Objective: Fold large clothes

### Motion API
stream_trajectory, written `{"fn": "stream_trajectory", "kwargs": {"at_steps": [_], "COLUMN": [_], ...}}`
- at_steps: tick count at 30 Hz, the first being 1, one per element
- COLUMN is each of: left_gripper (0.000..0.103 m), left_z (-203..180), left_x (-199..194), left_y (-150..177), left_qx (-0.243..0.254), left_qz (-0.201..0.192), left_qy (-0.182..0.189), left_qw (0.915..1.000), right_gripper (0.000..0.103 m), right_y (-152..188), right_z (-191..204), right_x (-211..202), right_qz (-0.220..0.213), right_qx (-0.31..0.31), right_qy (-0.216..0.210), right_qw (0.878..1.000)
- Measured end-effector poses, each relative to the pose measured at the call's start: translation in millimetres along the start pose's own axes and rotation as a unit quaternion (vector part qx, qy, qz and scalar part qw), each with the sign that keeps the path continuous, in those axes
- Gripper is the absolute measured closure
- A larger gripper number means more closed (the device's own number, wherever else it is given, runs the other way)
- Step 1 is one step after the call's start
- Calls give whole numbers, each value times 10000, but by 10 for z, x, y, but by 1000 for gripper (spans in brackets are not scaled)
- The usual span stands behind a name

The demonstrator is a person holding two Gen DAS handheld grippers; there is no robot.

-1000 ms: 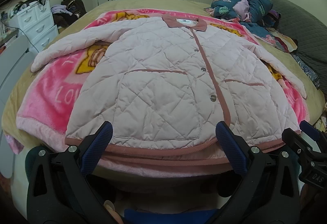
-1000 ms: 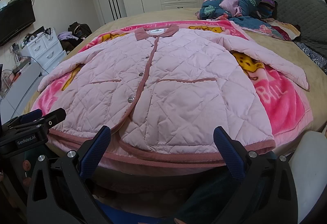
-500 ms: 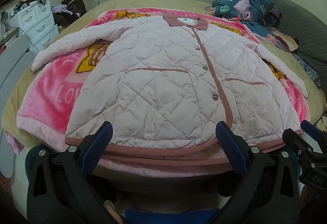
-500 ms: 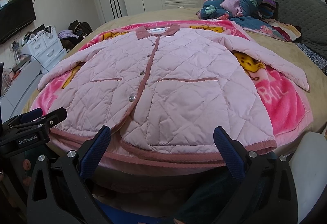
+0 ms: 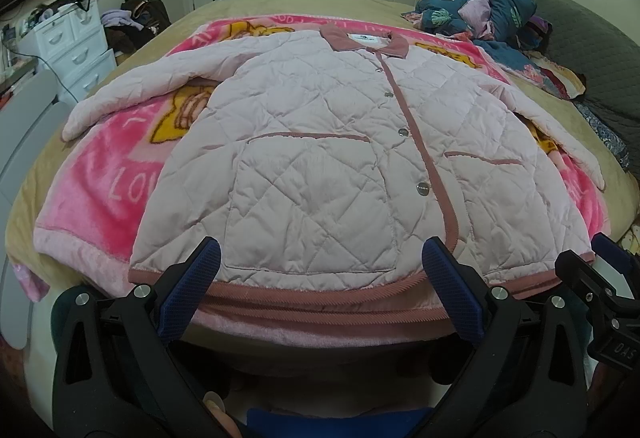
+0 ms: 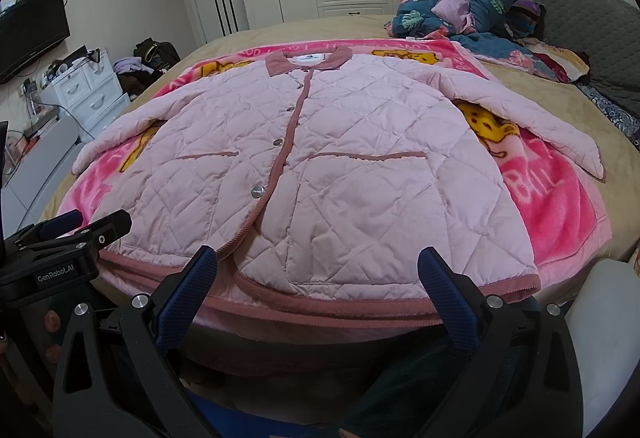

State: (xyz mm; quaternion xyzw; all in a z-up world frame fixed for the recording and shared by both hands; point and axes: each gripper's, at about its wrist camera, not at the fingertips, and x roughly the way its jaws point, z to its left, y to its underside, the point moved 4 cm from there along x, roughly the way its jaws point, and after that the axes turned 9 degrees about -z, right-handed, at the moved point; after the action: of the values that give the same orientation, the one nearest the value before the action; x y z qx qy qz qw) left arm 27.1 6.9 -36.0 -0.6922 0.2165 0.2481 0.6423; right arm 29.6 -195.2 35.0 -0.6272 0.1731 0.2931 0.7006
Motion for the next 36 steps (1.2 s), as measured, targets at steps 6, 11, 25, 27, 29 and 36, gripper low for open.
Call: {"fn": "stream_trajectory", "kwargs": {"at_steps": [6,11,25,27,29,36], "left_gripper": [8,8,8,8,8,8], "left_z": [3,13,-81,-97,-122,-241], "left_x": [0,11,229,268,304,508], "left_y": [3,12,-157,-213,-269,-447], "left_qx": [7,39,107,78,81,114], "left_qz": [0,-2,36,24,-9,1], "left_qy": [-7,-2,-121,-116,-111,-124], "left_qw": [10000,10000,9999,9999,9999,9999], "right_gripper": [4,4,4,4,4,4], "right_y": [0,22,-213,-297,-377,-584], "right_z": [6,31,-5,-32,-77,-158], "right_x": [12,41,193,230,294,540], "right_qz": [0,25,-37,-66,-49,22], "right_qx": [-6,-27,-60,-67,-20,33], "right_qy": [4,-4,-17,5,14,-9], "right_qw": [10000,10000,10000,10000,10000,10000]}}
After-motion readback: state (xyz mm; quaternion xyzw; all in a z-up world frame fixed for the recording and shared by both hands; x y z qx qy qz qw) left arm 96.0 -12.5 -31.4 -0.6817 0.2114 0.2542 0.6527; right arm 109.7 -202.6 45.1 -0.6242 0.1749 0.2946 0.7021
